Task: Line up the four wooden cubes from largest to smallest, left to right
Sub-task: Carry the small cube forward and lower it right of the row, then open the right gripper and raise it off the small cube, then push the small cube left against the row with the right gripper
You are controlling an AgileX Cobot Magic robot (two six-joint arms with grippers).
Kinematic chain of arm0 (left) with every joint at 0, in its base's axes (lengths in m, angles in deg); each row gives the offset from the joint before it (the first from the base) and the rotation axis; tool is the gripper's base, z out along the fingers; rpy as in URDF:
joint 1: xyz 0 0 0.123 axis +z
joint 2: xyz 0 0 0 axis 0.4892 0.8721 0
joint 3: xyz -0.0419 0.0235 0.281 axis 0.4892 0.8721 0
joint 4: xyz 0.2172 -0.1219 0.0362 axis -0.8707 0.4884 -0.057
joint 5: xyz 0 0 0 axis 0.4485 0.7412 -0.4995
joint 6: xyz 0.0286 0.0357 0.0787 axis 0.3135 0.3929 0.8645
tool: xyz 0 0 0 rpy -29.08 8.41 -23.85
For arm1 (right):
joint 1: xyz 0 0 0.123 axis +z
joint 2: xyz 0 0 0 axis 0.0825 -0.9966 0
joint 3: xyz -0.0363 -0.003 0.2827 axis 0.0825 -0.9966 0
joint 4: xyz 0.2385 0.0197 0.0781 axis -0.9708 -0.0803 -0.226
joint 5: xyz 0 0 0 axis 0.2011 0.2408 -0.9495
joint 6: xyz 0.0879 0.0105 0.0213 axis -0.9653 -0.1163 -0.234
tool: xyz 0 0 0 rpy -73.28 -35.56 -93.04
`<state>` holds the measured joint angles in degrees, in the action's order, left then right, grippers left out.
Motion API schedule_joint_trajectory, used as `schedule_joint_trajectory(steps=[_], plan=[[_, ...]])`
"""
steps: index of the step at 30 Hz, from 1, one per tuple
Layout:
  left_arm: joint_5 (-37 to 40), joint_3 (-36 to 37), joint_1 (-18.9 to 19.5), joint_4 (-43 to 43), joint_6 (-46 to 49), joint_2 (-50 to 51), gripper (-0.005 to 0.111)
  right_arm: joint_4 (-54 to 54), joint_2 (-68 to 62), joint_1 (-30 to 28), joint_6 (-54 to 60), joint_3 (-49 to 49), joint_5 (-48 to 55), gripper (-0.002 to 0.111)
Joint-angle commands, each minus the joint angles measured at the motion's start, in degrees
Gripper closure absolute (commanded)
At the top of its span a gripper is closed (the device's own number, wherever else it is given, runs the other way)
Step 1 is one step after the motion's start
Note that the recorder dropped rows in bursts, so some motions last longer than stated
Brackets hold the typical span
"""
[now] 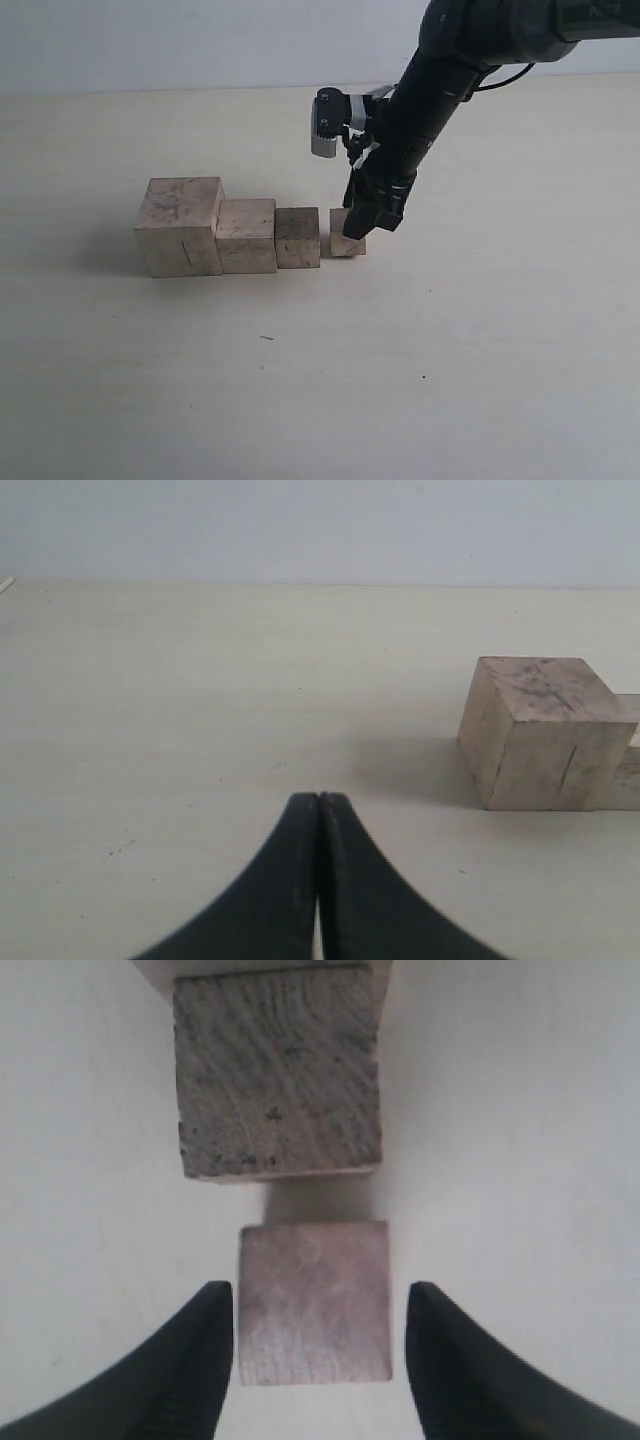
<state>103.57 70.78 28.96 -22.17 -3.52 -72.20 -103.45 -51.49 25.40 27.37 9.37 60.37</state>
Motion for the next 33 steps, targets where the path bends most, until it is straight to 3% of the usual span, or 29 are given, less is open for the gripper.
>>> schedule_joint_trajectory(steps=[1, 14, 22, 33], plan=[[-0.7, 0.0, -0.3, 0.0, 0.0, -0.3, 0.107, -0.8, -0.4, -0.1, -0.3, -0.1, 0.3, 0.049], [-0.7, 0.0, -0.3, 0.0, 0.0, -0.3, 0.107, 0.9, 4.9, -0.1, -8.0, 0.0, 0.3, 0.048], [-0.7, 0.0, -0.3, 0.0, 0.0, -0.3, 0.107, 21.9, 5.7, -0.1, -34.5, 0.0, 0.0, 0.048], [-0.7, 0.0, -0.3, 0.0, 0.0, -0.3, 0.107, 18.2, -0.1, -0.1, -37.7, 0.0, -2.5, 0.048]])
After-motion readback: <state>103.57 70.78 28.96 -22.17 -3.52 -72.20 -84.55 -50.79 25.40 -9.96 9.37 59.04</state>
